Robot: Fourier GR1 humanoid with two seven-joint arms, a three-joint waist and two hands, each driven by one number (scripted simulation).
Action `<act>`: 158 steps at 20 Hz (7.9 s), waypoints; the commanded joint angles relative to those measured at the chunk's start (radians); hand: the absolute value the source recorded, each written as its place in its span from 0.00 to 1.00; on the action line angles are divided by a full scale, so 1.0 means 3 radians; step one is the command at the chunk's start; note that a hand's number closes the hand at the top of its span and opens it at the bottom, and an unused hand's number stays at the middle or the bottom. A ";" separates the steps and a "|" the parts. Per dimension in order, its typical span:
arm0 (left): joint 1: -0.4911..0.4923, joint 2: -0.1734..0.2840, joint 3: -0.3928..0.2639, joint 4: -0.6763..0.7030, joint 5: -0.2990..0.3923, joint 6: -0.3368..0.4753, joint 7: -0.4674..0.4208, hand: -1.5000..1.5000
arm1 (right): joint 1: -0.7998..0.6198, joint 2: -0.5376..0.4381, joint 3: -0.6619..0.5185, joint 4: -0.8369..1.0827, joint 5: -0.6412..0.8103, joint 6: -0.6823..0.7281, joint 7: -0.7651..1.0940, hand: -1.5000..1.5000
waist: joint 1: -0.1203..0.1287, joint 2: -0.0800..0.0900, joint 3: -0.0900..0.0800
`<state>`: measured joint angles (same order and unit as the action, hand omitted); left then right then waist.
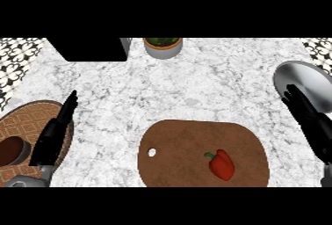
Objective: Pick the bell pepper from the cutting board and place it in the pan
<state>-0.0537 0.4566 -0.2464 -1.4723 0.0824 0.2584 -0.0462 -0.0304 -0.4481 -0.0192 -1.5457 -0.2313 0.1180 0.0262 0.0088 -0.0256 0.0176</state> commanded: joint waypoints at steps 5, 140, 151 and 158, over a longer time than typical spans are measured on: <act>-0.0136 -0.0485 -0.0242 -0.0077 0.0466 -0.0340 0.0212 0.50 | -0.0822 -0.0125 0.1230 -0.0777 0.0595 0.0956 -0.0470 1.00 | 0.0319 0.0087 -0.0087; -0.0253 -0.1183 0.0259 -0.0226 0.0480 -0.0989 0.0897 0.50 | -0.2232 -0.0531 -0.2235 0.3963 0.3003 -0.2737 -0.1614 1.00 | 0.0197 0.0213 -0.0025; -0.0165 -0.1153 0.0250 -0.0275 0.0535 -0.1079 0.0904 0.50 | -0.2350 -0.0676 -0.2262 0.4491 0.3038 -0.2039 -0.1300 0.00 | 0.0258 0.0213 -0.0015; -0.0240 -0.1204 0.0300 -0.0237 0.0538 -0.1017 0.0889 0.50 | -0.2410 -0.0715 -0.2912 0.4384 0.2299 -0.1550 -0.1831 0.00 | 0.0154 0.0203 -0.0013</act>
<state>-0.1179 0.1008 -0.1639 -1.5501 0.2410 -0.0498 0.2268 -0.7541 -0.6498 -0.8095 -0.2320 0.5527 -0.4313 -0.4599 0.0694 0.0366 0.0142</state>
